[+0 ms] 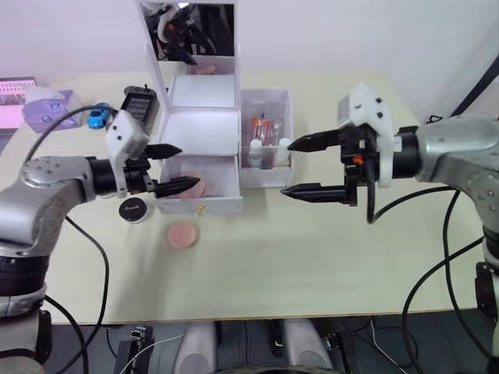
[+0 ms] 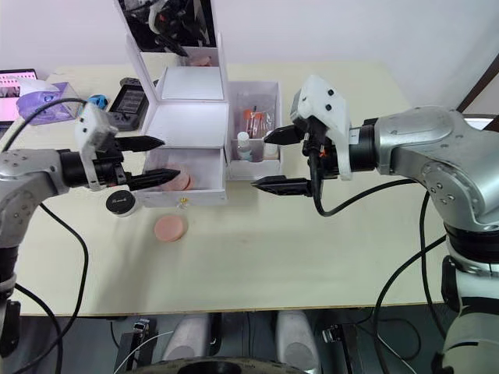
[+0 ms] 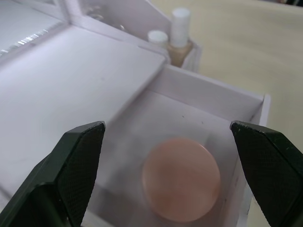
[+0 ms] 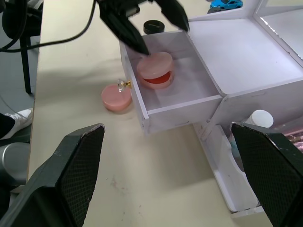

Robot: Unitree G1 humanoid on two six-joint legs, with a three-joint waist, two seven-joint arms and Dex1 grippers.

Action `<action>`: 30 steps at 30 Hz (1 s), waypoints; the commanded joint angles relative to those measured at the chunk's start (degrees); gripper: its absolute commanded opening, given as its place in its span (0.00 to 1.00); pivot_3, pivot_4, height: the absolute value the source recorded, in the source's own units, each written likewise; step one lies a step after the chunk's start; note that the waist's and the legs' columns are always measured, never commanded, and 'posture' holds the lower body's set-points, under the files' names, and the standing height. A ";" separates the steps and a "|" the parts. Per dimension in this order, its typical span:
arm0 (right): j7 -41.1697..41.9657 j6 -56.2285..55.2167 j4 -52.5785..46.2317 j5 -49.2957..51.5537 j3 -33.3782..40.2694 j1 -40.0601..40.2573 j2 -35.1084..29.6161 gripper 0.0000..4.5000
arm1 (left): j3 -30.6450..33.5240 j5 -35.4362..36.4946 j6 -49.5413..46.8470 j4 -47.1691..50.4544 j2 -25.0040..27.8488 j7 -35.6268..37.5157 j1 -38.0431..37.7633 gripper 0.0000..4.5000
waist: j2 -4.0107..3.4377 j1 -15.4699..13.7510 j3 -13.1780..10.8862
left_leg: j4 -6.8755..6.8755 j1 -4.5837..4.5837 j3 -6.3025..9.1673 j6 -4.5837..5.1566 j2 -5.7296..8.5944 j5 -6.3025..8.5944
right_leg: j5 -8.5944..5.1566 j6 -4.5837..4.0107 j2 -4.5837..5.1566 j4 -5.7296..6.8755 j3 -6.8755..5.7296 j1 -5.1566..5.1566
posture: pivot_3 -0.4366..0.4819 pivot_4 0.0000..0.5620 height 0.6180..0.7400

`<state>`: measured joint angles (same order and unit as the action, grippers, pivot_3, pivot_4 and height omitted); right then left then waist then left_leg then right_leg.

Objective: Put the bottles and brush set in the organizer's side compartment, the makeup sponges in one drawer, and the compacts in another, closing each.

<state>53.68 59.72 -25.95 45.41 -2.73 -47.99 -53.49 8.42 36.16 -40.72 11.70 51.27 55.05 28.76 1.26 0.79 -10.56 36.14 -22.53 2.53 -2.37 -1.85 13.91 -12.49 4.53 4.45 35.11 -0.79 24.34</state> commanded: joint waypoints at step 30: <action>12.93 -33.21 30.99 -16.63 17.79 30.00 -4.73 1.00 | 32.31 -13.03 37.70 -37.81 4.85 6.19 -31.01 0.99 | 0.31 -0.04 0.01 | -0.07 0.20 -0.85 0.04 -0.05 0.05 | -0.01 0.02 0.18 0.02 0.47 0.16 | 0.48 0.27 1.00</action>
<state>67.01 27.45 6.42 28.81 12.59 -17.26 -57.47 40.97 23.74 -5.41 -25.65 55.52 61.27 -3.09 1.56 0.76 -10.55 36.09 -22.32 1.69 -2.33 -1.91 13.96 -12.50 4.55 4.62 35.15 -0.32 24.49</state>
